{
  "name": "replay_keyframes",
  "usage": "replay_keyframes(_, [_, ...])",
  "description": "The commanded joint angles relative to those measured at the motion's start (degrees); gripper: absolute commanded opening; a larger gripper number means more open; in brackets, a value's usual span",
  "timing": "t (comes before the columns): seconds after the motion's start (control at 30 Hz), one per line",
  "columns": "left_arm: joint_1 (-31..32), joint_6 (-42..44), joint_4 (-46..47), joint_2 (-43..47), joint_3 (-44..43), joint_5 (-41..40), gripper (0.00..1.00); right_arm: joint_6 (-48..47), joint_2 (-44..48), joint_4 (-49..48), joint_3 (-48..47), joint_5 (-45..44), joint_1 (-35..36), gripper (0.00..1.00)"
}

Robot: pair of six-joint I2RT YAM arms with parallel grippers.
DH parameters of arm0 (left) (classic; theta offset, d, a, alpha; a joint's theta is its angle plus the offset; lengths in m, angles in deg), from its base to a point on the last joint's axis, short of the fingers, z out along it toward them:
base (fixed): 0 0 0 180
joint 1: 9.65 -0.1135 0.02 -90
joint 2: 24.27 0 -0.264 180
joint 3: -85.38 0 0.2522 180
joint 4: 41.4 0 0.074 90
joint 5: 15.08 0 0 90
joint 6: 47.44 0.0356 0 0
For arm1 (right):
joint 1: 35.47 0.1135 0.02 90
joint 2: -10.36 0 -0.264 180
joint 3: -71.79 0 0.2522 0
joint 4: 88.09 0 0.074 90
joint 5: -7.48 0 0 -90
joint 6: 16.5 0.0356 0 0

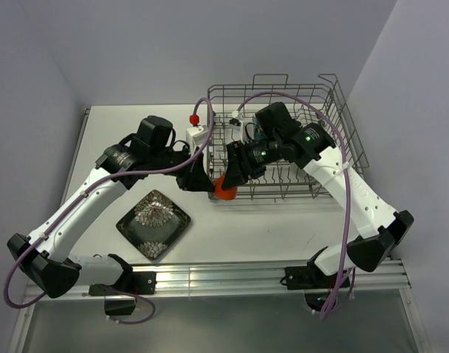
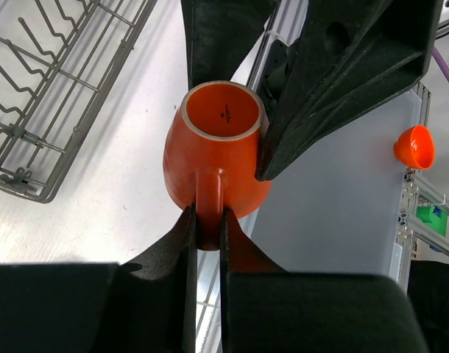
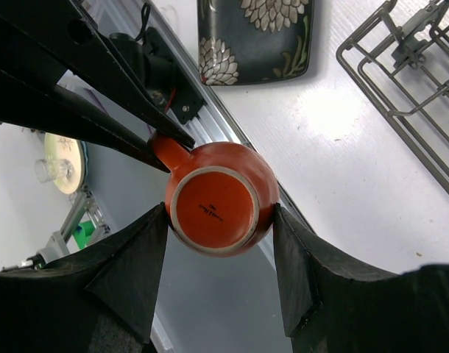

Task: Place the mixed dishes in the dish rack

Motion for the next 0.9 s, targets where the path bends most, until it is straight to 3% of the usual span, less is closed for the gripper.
replay_keyframes(0.0, [0.21, 1.29, 2.06, 1.77, -0.11, 1.05, 0.0, -0.86, -0.88, -2.37, -4.09, 6.5, 0.49, 0.29])
replay_keyframes(0.03, [0.21, 1.47, 1.97, 1.77, -0.11, 1.14, 0.0, -1.39, -1.05, -2.02, -4.35, 6.86, 0.4, 0.42])
replay_keyframes(0.13, [0.29, 1.56, 1.7, 1.86, -0.29, 1.57, 0.0, -1.65, -0.53, -2.19, -3.92, 9.58, 0.49, 0.59])
replay_keyframes(0.33, [0.21, 1.65, 1.62, 2.21, -0.37, 2.72, 0.0, -1.83, 0.35, -3.07, -1.02, 13.8, 0.58, 0.72])
replay_keyframes(0.87, [0.21, 1.29, 1.79, 2.74, -0.2, 3.86, 0.0, -2.27, -0.62, -2.63, 1.01, 15.21, 3.57, 0.77])
